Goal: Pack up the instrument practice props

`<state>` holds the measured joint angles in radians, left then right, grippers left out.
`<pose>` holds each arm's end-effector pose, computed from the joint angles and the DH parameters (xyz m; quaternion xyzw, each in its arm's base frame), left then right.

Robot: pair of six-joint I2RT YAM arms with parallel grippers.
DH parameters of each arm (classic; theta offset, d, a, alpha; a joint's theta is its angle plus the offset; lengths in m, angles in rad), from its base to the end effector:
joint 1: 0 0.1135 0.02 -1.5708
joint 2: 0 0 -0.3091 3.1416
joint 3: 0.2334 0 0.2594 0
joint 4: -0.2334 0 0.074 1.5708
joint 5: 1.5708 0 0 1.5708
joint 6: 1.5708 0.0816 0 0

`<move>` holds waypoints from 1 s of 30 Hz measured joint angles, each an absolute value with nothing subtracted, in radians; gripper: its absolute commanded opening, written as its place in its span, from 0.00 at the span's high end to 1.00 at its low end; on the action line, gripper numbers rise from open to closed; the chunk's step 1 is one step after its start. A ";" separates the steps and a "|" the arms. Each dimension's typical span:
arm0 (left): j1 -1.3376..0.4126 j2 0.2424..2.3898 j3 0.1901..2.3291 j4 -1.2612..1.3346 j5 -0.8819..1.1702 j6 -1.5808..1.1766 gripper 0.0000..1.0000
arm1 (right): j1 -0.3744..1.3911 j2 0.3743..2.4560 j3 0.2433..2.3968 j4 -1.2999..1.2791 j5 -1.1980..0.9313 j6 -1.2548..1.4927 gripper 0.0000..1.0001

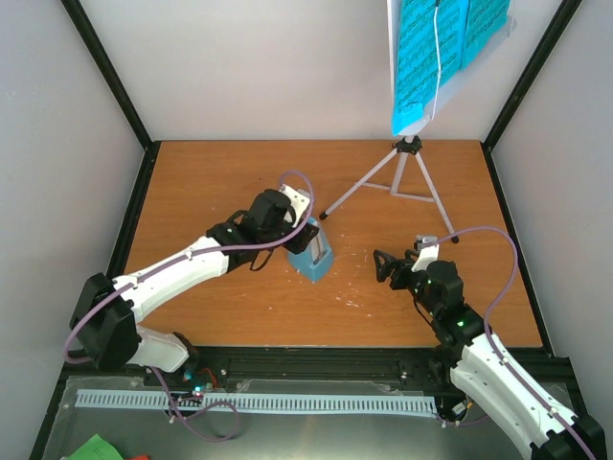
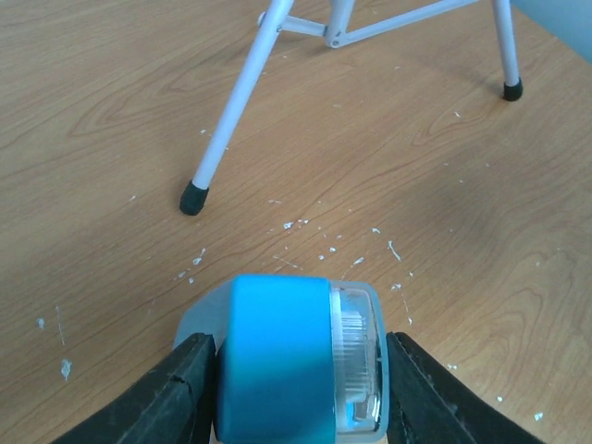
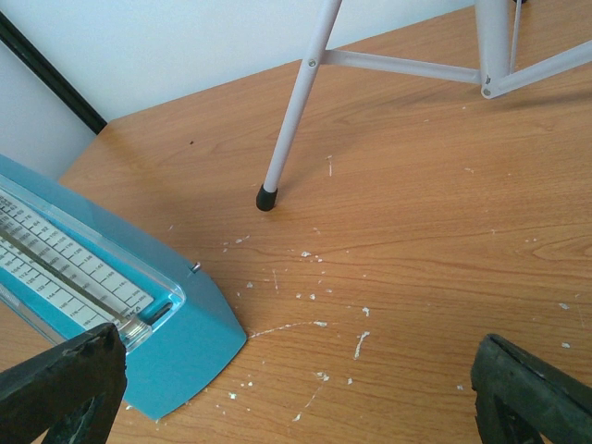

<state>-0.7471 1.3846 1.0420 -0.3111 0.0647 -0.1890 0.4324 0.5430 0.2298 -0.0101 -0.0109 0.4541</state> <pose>0.2488 -0.2376 0.2945 0.2606 0.8576 -0.2255 0.3817 0.1462 0.0685 0.2031 0.0056 0.8117 0.2545 0.5257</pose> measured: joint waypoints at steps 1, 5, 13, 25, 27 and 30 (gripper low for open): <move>-0.759 1.385 1.042 -0.312 0.041 -0.202 0.61 | 0.432 0.543 0.230 -0.010 -0.010 0.454 0.00; -0.784 1.385 1.043 -0.314 -0.017 -0.268 0.27 | 0.432 0.543 0.230 -0.011 -0.008 0.454 0.00; -0.787 1.319 0.939 -0.292 0.105 -0.416 0.10 | 0.432 0.542 0.230 -0.012 -0.004 0.454 0.00; -0.788 1.319 0.823 -0.078 0.463 -0.514 0.06 | 0.432 0.518 0.230 -0.036 0.005 0.447 0.00; -0.789 1.320 0.814 -0.056 0.504 -0.514 0.03 | 0.432 0.508 0.231 -0.048 0.008 0.438 0.00; -0.789 1.281 0.796 -0.046 0.509 -0.493 0.01 | 0.432 0.495 0.232 -0.072 0.007 0.424 0.00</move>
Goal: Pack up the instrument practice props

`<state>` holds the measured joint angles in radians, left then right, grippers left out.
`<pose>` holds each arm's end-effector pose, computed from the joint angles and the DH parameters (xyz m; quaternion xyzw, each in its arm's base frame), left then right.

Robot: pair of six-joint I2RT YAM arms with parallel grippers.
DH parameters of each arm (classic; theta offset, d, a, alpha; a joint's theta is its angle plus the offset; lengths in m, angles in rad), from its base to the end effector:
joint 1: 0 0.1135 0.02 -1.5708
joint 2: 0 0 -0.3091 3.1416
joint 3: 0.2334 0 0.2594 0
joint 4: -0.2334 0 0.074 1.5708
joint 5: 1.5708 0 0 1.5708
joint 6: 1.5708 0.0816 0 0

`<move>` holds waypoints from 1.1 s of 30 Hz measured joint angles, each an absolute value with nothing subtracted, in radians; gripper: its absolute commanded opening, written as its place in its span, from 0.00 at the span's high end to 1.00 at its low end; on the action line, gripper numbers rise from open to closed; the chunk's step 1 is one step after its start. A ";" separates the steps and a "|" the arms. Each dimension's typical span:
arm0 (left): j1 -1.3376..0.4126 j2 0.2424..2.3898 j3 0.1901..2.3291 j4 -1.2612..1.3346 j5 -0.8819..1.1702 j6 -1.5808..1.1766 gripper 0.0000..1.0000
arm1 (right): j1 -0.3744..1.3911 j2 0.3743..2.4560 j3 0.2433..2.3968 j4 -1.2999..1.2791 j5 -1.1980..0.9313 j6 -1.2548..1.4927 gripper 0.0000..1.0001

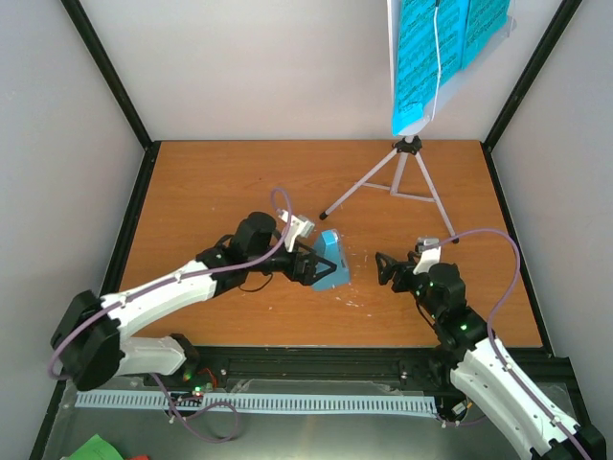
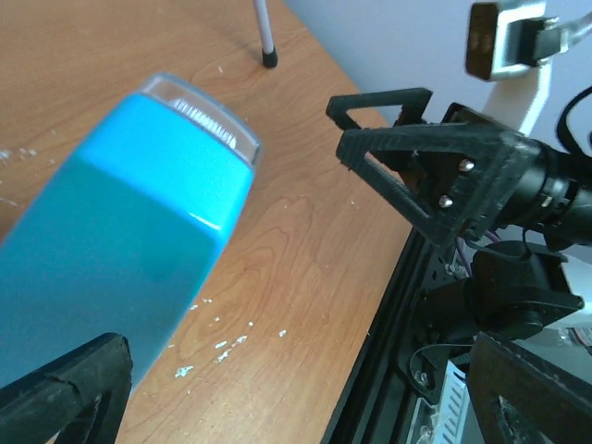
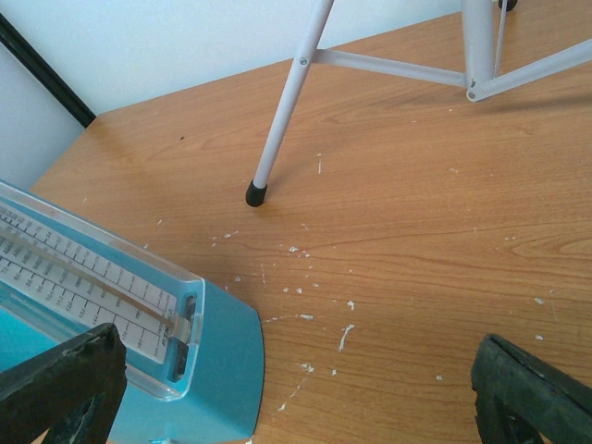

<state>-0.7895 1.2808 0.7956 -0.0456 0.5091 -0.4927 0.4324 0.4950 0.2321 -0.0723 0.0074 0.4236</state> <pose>0.1887 -0.2468 0.2715 0.2479 0.8121 -0.4627 0.2547 0.1403 0.0641 0.2015 -0.0014 0.8152 0.2377 0.5282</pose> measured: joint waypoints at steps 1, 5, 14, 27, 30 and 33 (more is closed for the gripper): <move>-0.789 1.255 0.785 -0.046 0.496 -0.479 0.01 | 0.432 0.491 0.233 -0.078 0.006 0.419 0.00; -0.778 1.150 0.740 -0.034 0.426 -0.396 0.01 | 0.432 0.484 0.234 -0.082 -0.025 0.411 0.00; -0.649 1.127 0.608 0.220 0.451 -0.165 0.00 | 0.432 0.490 0.234 -0.078 -0.087 0.435 0.00; -0.651 1.470 0.686 0.435 0.657 -0.030 0.03 | 0.432 0.427 0.234 -0.109 -0.090 0.439 0.00; -0.651 1.531 0.704 0.445 0.693 -0.019 0.07 | 0.432 0.414 0.234 -0.126 -0.088 0.438 0.00; -0.651 1.586 0.725 0.448 0.719 -0.015 0.12 | 0.432 0.406 0.234 -0.144 -0.084 0.438 0.00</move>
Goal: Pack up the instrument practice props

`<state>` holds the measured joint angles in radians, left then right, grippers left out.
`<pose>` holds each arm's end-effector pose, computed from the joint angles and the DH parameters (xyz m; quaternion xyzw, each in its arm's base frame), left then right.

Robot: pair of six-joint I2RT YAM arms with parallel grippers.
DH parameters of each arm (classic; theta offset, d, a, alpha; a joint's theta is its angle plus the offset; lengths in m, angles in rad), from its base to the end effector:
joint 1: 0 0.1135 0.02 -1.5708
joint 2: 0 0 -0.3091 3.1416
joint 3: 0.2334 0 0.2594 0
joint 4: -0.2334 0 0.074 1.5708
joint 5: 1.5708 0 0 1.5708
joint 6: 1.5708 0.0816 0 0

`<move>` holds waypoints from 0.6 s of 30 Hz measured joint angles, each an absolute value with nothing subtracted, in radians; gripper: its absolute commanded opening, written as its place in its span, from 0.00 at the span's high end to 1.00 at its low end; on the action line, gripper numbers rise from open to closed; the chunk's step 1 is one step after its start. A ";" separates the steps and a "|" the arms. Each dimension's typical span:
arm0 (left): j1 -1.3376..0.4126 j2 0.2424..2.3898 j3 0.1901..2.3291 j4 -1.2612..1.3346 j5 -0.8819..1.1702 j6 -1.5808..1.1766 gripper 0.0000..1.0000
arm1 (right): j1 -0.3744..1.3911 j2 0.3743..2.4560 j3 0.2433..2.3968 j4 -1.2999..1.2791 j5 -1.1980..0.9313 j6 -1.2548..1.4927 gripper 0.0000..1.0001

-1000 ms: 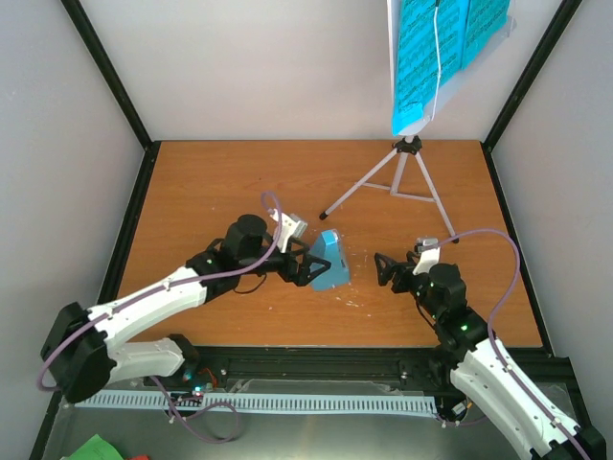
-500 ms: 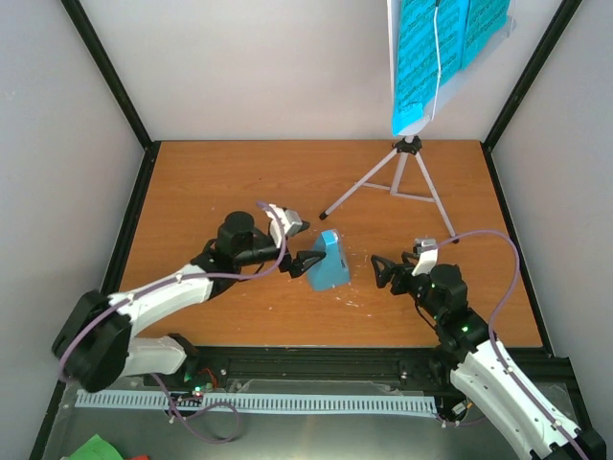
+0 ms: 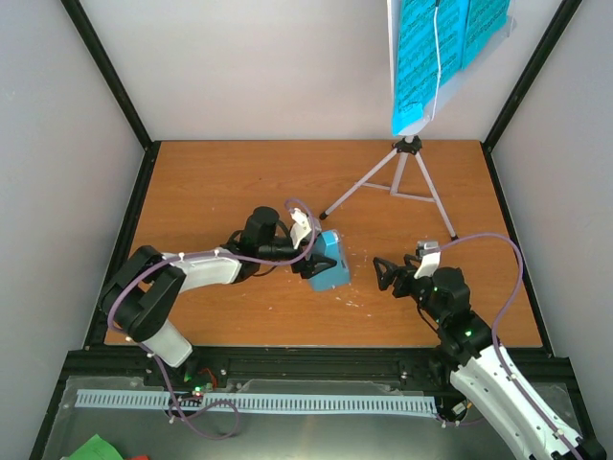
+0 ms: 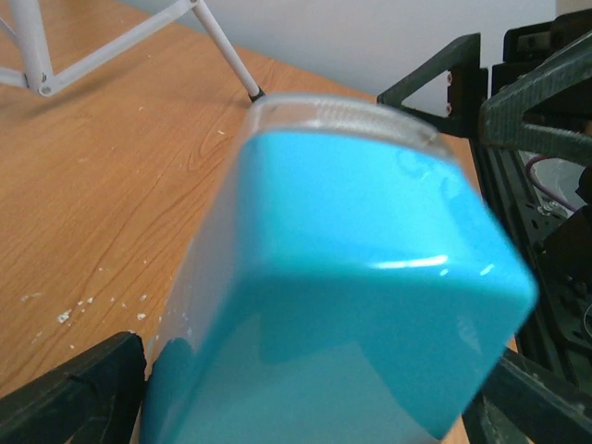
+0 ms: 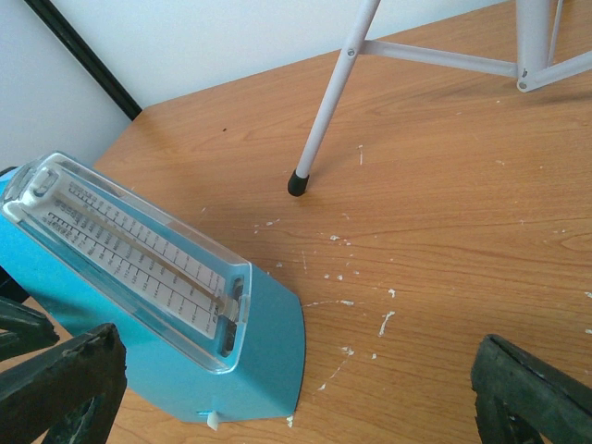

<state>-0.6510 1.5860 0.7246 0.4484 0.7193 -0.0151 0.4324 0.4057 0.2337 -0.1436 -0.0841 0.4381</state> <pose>0.2527 -0.2601 0.2158 0.4278 0.6840 -0.4458 0.3876 0.1266 0.0660 0.2032 -0.0224 0.8088 0.2782 0.5176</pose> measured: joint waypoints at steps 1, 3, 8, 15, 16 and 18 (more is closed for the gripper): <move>-0.651 1.593 0.725 0.451 0.723 -0.015 0.14 | 0.432 0.403 0.234 -0.146 -0.083 0.438 0.00; -0.649 1.602 0.725 0.458 0.727 -0.018 0.19 | 0.432 0.397 0.234 -0.147 -0.081 0.438 0.00; -0.650 1.612 0.723 0.480 0.732 -0.027 0.35 | 0.432 0.397 0.234 -0.147 -0.078 0.439 0.00; -0.650 1.609 0.723 0.502 0.719 -0.042 0.51 | 0.432 0.402 0.234 -0.147 -0.062 0.437 0.00; -0.650 1.606 0.722 0.500 0.710 -0.050 0.53 | 0.432 0.403 0.234 -0.147 -0.062 0.435 0.00; -0.650 1.592 0.712 0.499 0.683 -0.071 0.57 | 0.432 0.409 0.234 -0.147 -0.062 0.434 0.00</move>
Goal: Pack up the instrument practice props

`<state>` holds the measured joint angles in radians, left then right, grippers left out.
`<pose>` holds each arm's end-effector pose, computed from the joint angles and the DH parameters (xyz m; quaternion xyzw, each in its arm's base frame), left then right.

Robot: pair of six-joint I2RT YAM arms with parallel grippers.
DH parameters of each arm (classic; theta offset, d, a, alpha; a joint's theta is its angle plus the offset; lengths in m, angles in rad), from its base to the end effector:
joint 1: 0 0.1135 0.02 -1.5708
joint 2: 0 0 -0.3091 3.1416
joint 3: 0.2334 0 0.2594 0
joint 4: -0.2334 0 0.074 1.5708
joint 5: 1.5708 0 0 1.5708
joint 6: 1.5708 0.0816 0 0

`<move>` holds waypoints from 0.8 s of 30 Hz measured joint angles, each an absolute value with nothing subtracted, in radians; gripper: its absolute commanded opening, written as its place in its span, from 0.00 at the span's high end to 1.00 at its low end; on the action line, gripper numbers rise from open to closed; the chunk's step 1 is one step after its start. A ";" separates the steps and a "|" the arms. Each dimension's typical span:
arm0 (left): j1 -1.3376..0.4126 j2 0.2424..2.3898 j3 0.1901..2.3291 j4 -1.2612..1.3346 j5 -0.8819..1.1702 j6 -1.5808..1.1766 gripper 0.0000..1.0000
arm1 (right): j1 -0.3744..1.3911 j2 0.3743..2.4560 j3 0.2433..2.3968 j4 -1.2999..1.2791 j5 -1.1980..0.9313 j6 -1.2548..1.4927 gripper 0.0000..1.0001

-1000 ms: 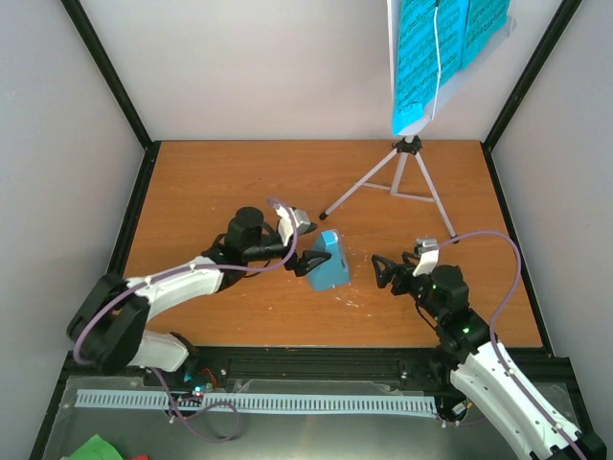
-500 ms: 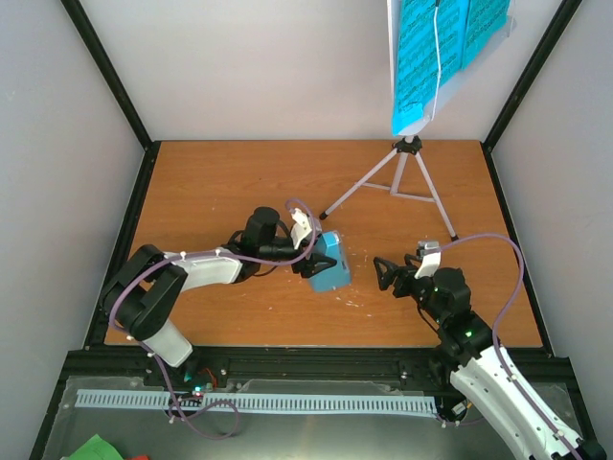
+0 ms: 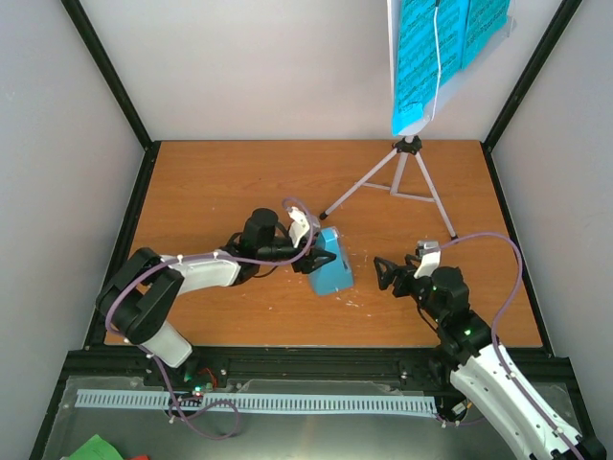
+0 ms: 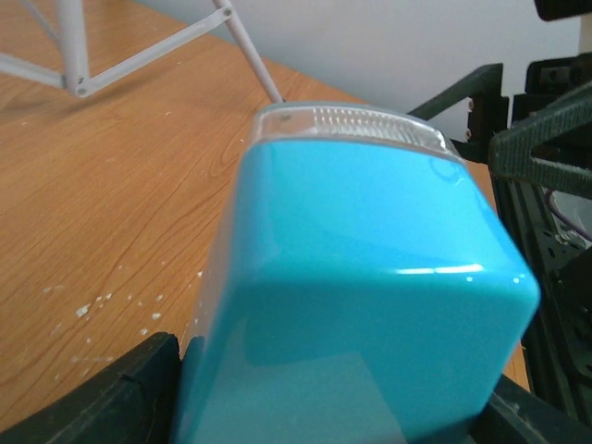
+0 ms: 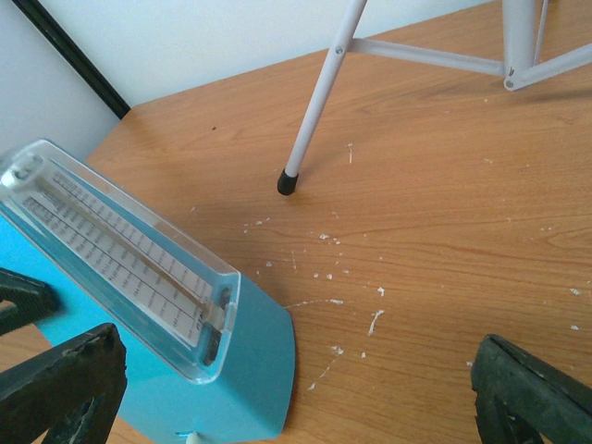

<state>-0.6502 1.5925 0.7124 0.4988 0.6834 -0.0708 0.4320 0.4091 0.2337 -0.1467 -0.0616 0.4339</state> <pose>0.2563 -0.2596 0.2151 0.4029 0.6942 -0.4459 0.3961 0.1276 0.0644 0.2023 -0.0172 0.8110 0.2678 0.5199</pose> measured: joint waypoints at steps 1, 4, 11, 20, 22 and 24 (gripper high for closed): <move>-0.651 1.582 0.707 0.494 0.667 -0.085 0.60 | 0.432 0.414 0.234 -0.147 -0.063 0.433 0.00; -0.652 1.545 0.699 0.447 0.608 -0.141 0.63 | 0.432 0.441 0.234 -0.147 -0.072 0.426 0.00; -0.651 1.481 0.708 0.327 0.481 -0.294 0.64 | 0.432 0.570 0.276 -0.146 -0.121 0.379 0.00; -0.608 1.495 0.789 0.193 0.456 -0.461 0.62 | 0.478 0.801 0.356 -0.118 -0.245 0.383 0.00; -0.605 1.509 0.810 0.176 0.456 -0.474 0.62 | 0.542 0.845 0.376 -0.113 -0.244 0.393 0.00; -0.603 1.520 0.825 0.163 0.453 -0.482 0.62 | 0.624 0.898 0.403 -0.108 -0.236 0.401 0.03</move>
